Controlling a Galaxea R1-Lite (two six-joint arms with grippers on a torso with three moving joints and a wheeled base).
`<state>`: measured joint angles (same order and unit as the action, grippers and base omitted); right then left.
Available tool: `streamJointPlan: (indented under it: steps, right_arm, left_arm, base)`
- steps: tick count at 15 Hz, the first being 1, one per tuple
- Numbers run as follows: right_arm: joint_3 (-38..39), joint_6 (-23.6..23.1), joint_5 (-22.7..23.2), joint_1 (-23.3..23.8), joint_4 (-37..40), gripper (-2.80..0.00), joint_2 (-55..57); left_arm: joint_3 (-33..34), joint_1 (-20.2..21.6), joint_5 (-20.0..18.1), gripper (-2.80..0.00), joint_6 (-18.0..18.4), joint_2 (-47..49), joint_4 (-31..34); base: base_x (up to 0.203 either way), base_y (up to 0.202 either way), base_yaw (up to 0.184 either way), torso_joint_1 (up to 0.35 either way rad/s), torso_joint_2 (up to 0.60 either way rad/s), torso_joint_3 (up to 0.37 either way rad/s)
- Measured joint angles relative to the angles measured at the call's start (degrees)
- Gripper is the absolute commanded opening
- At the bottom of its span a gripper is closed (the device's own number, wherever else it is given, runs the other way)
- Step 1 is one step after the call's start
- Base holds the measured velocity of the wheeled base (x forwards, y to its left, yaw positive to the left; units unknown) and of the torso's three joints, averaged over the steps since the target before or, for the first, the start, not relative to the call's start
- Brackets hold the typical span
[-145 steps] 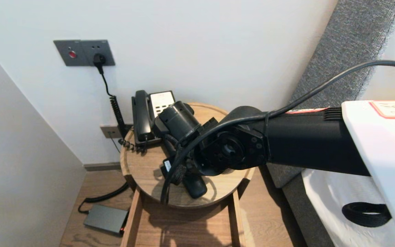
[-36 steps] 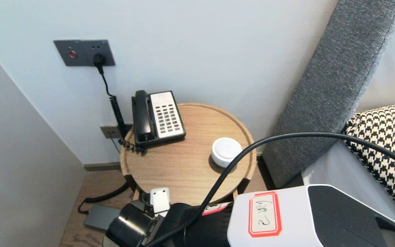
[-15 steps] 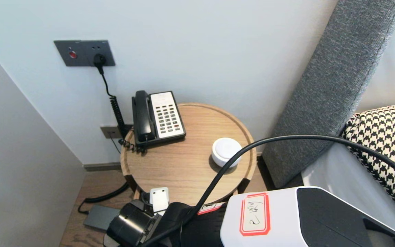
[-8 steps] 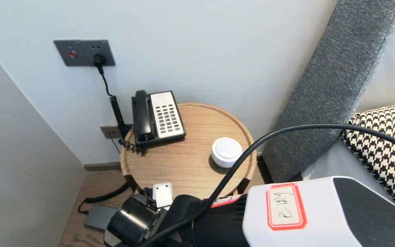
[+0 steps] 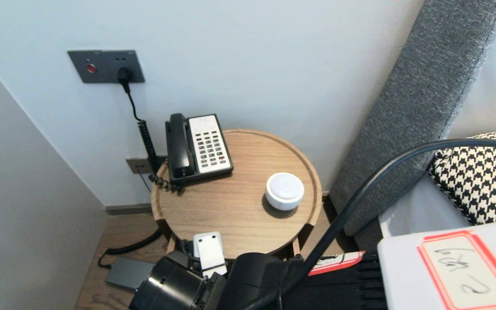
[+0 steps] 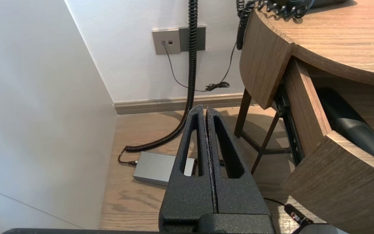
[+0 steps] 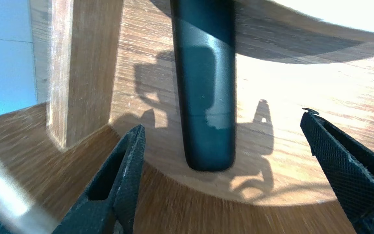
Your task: Put the remote controls on the table in the drawer one by one
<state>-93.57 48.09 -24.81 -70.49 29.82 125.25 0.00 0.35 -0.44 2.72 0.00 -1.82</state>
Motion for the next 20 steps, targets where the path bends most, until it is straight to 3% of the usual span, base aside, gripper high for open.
streamJointPlan:
  steps: [6, 7, 8, 20]
  right_arm:
    - [2.6, 0.0, 0.0, 0.2, 0.1, 0.00, -5.7]
    - [3.2, -0.1, -0.1, 0.2, 0.0, -1.25, -6.9]
    - [3.8, -0.2, -0.1, 0.3, 0.0, -2.80, -8.2]
    - [10.5, -2.9, -0.7, 6.3, 0.1, -2.80, -20.1]
  left_arm:
    - [0.0, 0.0, 0.0, -2.80, 0.0, 0.0, 0.0]
    - [0.0, 0.0, 0.0, -2.80, 0.0, 0.0, 0.0]
    - [0.0, 0.0, 0.0, -2.80, 0.0, 0.0, 0.0]
    - [0.0, 0.0, 0.0, -2.80, 0.0, 0.0, 0.0]
  base:
    - [0.000, 0.000, 0.000, 0.000, 0.00, 0.000]
    - [0.000, 0.000, 0.000, 0.000, 0.00, 0.000]
    - [0.000, 0.000, 0.000, 0.000, 0.00, 0.000]
    - [0.000, 0.000, 0.000, 0.000, 0.00, 0.000]
